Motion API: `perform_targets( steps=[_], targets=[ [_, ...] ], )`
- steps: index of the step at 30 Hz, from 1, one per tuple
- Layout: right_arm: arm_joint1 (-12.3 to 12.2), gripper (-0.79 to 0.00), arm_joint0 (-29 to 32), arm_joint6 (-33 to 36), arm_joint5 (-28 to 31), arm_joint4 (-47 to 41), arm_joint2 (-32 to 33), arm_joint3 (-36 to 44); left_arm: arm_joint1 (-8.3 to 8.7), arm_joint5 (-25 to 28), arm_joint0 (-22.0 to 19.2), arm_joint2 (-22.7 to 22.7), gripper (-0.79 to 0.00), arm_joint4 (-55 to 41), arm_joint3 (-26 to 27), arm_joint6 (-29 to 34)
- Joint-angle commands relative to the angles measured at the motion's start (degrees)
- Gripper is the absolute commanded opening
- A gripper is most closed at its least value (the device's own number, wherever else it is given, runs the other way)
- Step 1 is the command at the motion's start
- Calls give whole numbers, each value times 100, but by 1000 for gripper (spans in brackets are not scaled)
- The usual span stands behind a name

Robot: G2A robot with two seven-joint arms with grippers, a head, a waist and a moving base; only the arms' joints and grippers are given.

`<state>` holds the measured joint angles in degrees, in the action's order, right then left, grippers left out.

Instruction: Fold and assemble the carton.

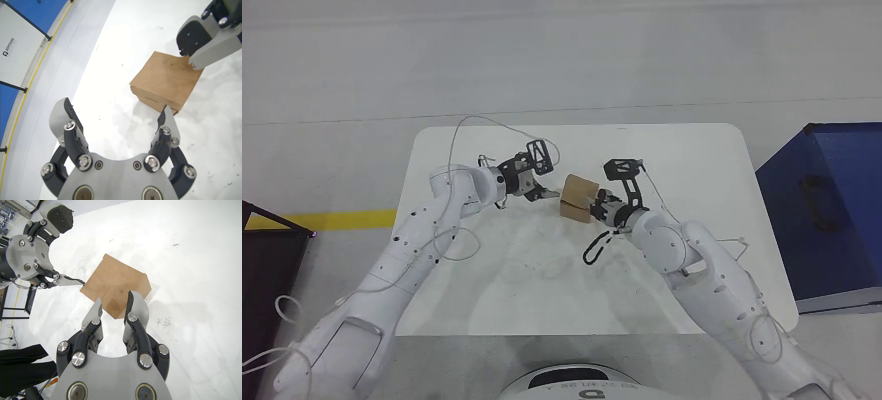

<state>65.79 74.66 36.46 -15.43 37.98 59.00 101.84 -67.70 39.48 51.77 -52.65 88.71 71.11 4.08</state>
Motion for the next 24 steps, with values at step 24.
perform_targets(
  steps=[24],
  targets=[
    [195, -440, -530, -204, -304, -1038, 184, -812, -409, -206, -918, 750, 0, 197, -1149, -347]
  ],
)
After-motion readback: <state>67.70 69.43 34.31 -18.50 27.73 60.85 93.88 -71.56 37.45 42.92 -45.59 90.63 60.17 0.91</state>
